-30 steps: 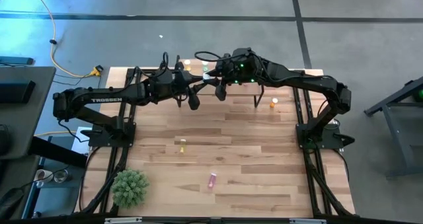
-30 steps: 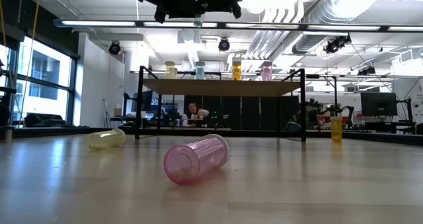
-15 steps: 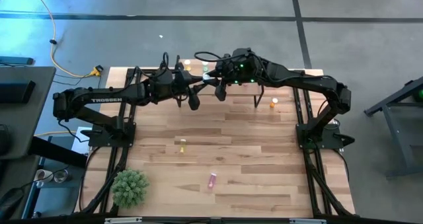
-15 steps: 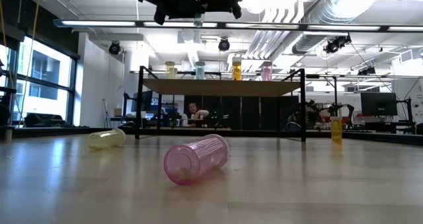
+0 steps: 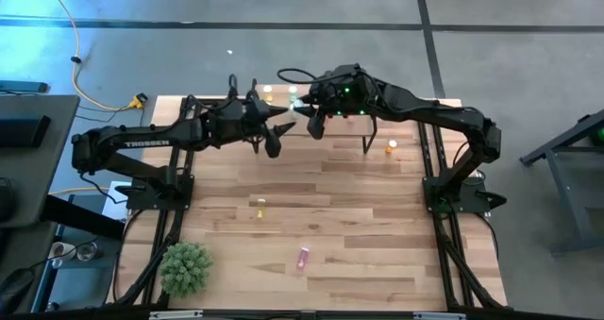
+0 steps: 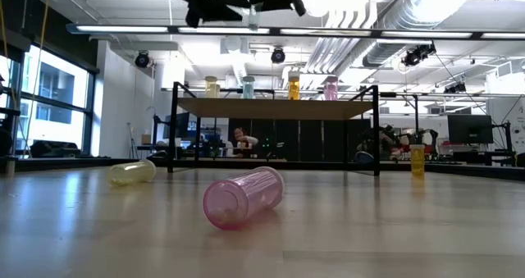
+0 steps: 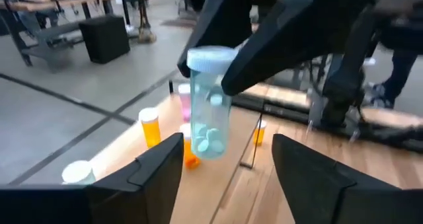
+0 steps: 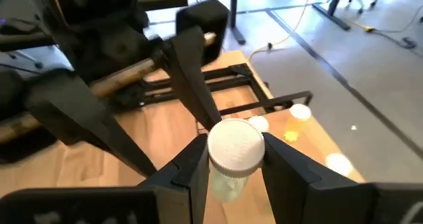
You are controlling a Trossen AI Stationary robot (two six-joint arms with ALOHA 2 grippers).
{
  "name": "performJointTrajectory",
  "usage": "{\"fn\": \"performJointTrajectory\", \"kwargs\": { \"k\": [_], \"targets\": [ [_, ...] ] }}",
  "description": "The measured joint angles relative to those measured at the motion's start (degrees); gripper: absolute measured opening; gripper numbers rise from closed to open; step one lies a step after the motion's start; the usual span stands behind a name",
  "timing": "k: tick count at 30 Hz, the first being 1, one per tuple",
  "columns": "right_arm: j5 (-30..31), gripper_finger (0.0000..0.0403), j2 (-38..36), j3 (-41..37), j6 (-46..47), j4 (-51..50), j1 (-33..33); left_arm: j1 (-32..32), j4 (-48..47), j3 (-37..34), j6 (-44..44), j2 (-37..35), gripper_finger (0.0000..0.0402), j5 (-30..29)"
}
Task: Pick and place medicine bottles onto shelf by color
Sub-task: Put the blue pill bottle on the shelf aligned with the other blue pill bottles
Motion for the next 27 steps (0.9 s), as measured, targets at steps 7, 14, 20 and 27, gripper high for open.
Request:
{"fn": "performJointTrajectory", "kwargs": {
  "k": [7,14,20,27],
  "targets": [
    [2.61,0.0108,-0.02,4.43,-2.92,-2.10,-0.14,0.02,0.17,0.00,-0.26,-4.37,0.0229,-0.72],
    [2.58,0.0108,-0.04,-1.52,-2.05,0.68,-0.27,0.07,-0.13,0.00,-0.27,-9.48,0.0228,-1.05],
    [1.98,0.0108,-0.04,-10.37,-0.12,10.43,0.08,0.07,-0.15,0.00,-0.25,-12.65,0.0228,-1.55],
    [1.44,0.0108,-0.04,-16.64,-0.08,16.26,0.10,0.07,-0.30,0.00,0.79,-13.73,0.0227,-2.57]
  ]
}}
